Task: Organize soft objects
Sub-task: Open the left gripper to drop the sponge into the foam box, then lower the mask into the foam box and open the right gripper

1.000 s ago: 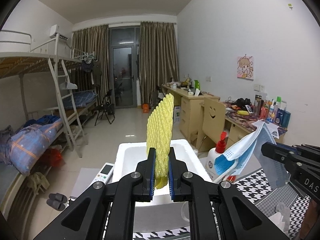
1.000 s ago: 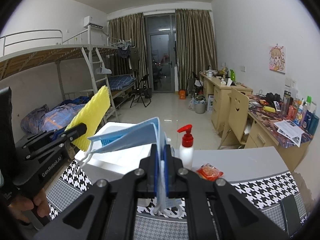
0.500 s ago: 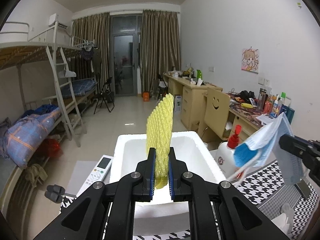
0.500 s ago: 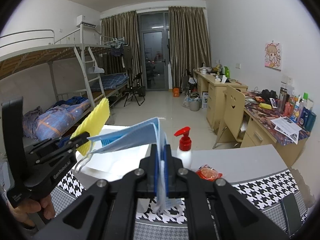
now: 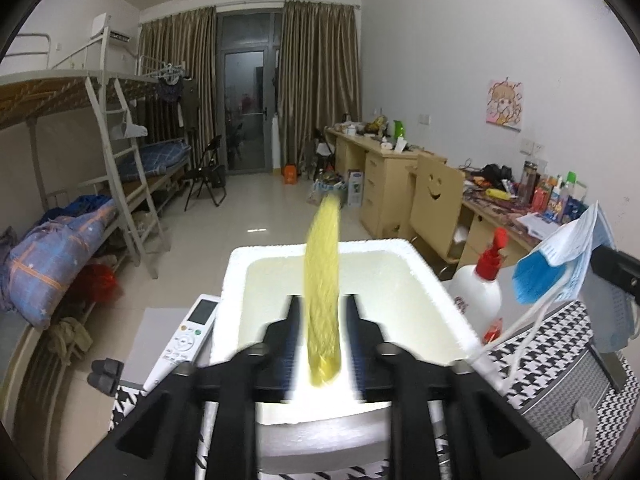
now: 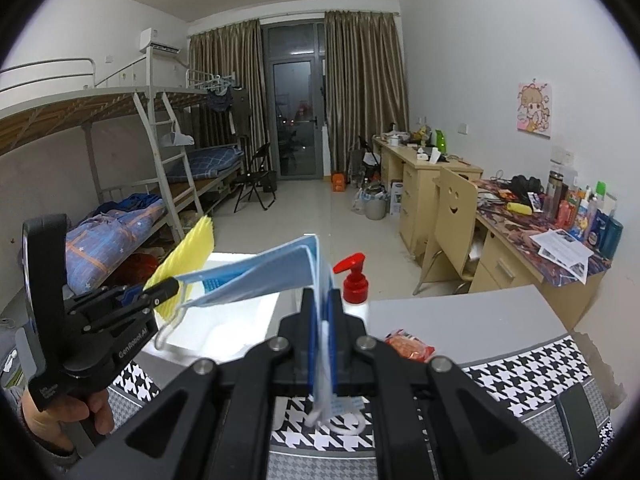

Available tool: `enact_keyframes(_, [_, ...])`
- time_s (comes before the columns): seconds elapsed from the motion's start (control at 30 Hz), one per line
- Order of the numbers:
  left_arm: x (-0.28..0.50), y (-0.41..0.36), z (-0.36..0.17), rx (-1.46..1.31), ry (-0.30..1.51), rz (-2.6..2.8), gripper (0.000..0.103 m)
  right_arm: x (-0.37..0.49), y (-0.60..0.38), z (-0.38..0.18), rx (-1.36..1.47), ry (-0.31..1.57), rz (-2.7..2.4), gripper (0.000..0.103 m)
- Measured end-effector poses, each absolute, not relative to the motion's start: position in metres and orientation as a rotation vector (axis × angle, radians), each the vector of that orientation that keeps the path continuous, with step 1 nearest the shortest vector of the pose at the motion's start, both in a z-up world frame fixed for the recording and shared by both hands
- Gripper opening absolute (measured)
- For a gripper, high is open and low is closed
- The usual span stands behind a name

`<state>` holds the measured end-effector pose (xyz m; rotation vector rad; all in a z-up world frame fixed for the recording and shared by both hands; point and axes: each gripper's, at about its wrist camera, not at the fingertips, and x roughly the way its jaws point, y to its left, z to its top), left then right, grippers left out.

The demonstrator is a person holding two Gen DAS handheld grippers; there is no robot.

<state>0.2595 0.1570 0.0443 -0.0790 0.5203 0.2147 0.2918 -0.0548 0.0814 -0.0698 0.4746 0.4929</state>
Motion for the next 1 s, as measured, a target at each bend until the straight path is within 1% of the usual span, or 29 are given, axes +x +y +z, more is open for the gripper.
enact_keyframes(0.03, [0.258,0.158,0.044,-0.077,0.518,0.225,0.061,0.292,-0.054,0.081,-0.070,0.477,0.491,0.007])
enact_keyframes(0.1, [0.253,0.162,0.045,-0.069,0.501,0.261,0.072,0.293,-0.052,0.081,-0.072,0.479,0.490,0.007])
enact_keyframes(0.17, [0.249,0.166,0.046,-0.070,0.499,0.273,0.075,0.294,-0.050,0.081,-0.073,0.479,0.490,0.007])
enact_keyframes(0.23, [0.246,0.170,0.048,-0.079,0.492,0.282,0.084,0.296,-0.047,0.082,-0.073,0.480,0.493,0.008])
enact_keyframes(0.33, [0.236,0.177,0.053,-0.091,0.461,0.304,0.093,0.297,-0.044,0.082,-0.074,0.479,0.502,0.007])
enact_keyframes(0.4, [0.227,0.181,0.057,-0.099,0.442,0.327,0.094,0.299,-0.041,0.082,-0.070,0.489,0.519,0.007])
enact_keyframes(0.5, [0.217,0.188,0.062,-0.122,0.419,0.352,0.099,0.302,-0.036,0.083,-0.057,0.511,0.550,0.007])
enact_keyframes(0.6, [0.207,0.193,0.067,-0.126,0.396,0.372,0.100,0.303,-0.030,0.085,-0.059,0.512,0.563,0.007])
enact_keyframes(0.63, [0.206,0.194,0.068,-0.123,0.390,0.380,0.102,0.304,-0.028,0.086,-0.060,0.511,0.569,0.007])
enact_keyframes(1.0, [0.185,0.199,0.073,-0.100,0.364,0.409,0.102,0.304,0.000,0.083,-0.091,0.533,0.628,0.008])
